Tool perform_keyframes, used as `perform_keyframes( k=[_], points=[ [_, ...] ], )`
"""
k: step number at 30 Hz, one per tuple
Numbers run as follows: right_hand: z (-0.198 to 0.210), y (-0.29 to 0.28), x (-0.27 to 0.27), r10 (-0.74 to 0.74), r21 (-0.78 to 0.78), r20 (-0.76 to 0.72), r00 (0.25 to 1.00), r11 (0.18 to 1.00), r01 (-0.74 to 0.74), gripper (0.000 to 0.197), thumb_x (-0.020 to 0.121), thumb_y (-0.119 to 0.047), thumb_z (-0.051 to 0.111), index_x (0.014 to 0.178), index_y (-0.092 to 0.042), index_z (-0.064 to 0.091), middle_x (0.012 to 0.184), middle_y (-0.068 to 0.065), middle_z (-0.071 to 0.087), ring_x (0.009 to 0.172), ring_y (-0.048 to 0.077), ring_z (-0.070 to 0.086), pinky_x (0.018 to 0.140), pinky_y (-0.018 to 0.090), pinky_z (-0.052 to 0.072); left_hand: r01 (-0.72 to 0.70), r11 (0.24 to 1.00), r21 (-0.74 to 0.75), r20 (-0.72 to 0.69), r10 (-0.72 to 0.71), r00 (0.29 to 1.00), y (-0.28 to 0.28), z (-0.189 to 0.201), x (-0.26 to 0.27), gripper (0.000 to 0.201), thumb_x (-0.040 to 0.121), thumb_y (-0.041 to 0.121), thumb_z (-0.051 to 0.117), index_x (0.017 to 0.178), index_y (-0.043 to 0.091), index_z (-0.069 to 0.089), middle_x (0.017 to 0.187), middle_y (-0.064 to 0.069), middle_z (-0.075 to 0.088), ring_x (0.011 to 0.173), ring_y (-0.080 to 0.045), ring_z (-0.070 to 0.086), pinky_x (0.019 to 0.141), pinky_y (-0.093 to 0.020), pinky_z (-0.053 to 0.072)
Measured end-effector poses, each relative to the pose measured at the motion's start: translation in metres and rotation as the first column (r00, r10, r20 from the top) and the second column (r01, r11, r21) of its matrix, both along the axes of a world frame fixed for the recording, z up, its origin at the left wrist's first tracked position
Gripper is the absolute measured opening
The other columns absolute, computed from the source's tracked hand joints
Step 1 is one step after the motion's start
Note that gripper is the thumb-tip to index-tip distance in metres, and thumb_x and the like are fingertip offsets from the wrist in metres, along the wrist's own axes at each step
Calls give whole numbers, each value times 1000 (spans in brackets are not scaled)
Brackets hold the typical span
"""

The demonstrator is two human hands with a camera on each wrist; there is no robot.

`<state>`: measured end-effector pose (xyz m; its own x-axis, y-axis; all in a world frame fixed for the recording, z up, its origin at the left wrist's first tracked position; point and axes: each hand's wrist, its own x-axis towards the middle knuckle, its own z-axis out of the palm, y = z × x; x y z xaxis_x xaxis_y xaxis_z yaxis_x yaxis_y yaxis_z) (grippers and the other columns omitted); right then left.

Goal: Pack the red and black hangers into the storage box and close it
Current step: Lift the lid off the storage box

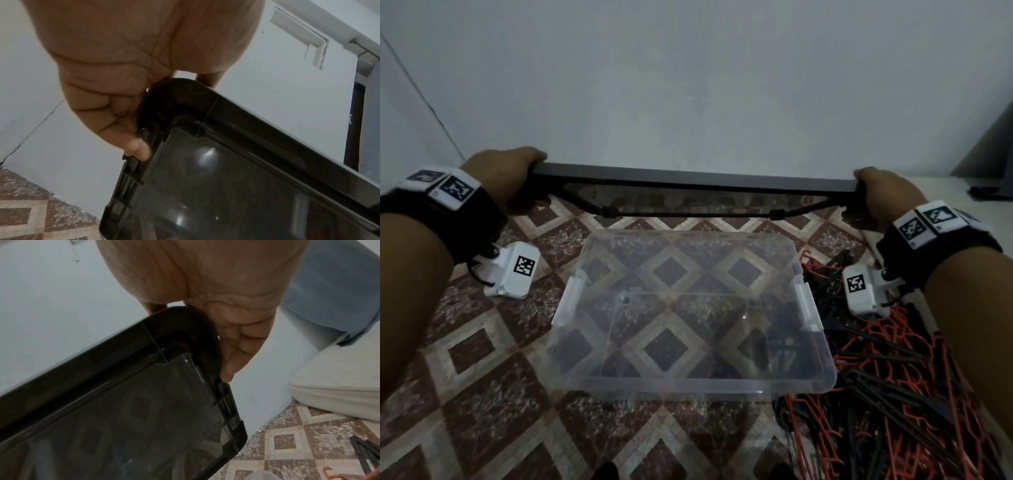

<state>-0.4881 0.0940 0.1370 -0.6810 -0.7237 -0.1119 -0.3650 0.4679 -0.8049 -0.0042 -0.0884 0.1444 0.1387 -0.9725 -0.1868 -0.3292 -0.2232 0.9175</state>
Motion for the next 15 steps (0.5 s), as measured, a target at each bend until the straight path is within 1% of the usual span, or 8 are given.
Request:
perform_keyframes(
  k=[2, 3, 5, 7, 9, 12, 13, 15],
  points=[
    [-4, -15, -3, -17, 9, -19, 1000, 1000, 18, 47, 95, -46, 43, 121, -10, 60, 128, 22, 61, 107, 36, 65, 91, 47, 55, -12, 1000, -5, -15, 12, 1000, -13, -5, -10, 35, 81, 48, 65, 86, 13, 59, 57, -10, 68, 50, -24, 69, 64, -38, 56],
    [-8, -22, -6, -17, 6, -21, 1000, 1000, 17, 49, 95, -46, 44, 123, -10, 60, 126, 21, 62, 94, 30, 68, 84, 41, 58, -13, 1000, 7, -15, 13, 1000, -19, -9, -15, 35, 81, 49, 66, 83, 15, 58, 54, -11, 67, 44, -23, 67, 61, -36, 55],
    [-20, -35, -12, -11, 58, -45, 999, 998, 14, 53, 94, -45, 45, 129, -8, 59, 119, 20, 65, 67, 17, 61, 65, 28, 54, 2, 1000, 27, 19, -2, 1000, -33, -26, -23, 37, 82, 50, 65, 83, 14, 57, 58, -16, 67, 40, -23, 64, 50, -33, 56],
    [-35, -49, -15, 21, 141, -80, 997, 990, -9, 53, 94, -45, 45, 130, -8, 58, 111, 19, 67, 60, 15, 56, 55, 24, 48, 18, 997, 71, 23, -20, 1000, -49, -52, -27, 41, 84, 51, 63, 87, 11, 60, 59, -16, 67, 42, -24, 65, 43, -30, 53],
    [-57, -64, -20, 44, 177, -58, 997, 984, -33, 53, 95, -43, 45, 129, -6, 58, 118, 21, 66, 67, 20, 59, 64, 32, 55, 31, 992, 120, 57, -38, 998, -64, -81, -30, 48, 84, 55, 62, 97, 9, 63, 70, -19, 68, 54, -29, 66, 51, -28, 51],
    [-90, -84, -25, 55, 217, -16, 998, 975, -50, 50, 95, -39, 47, 131, -6, 56, 126, 22, 62, 85, 25, 60, 85, 44, 56, 45, 989, 142, 103, -60, 993, -86, -121, -36, 45, 85, 58, 59, 98, 15, 63, 69, -16, 66, 49, -26, 63, 53, -28, 50],
    [-101, -91, -28, 59, 229, -4, 998, 972, -57, 50, 95, -39, 48, 132, -7, 56, 127, 21, 62, 88, 25, 60, 86, 45, 57, 44, 989, 143, 115, -61, 991, -93, -133, -38, 46, 84, 59, 59, 96, 15, 64, 72, -15, 67, 53, -27, 65, 56, -29, 51],
    [-119, -103, -34, 54, 267, 11, 999, 962, -55, 50, 95, -40, 49, 133, -8, 56, 120, 18, 64, 81, 24, 60, 77, 39, 57, 42, 988, 146, 163, -66, 984, -105, -152, -45, 47, 81, 61, 60, 94, 16, 67, 78, -14, 70, 63, -29, 68, 56, -30, 54]
  ],
)
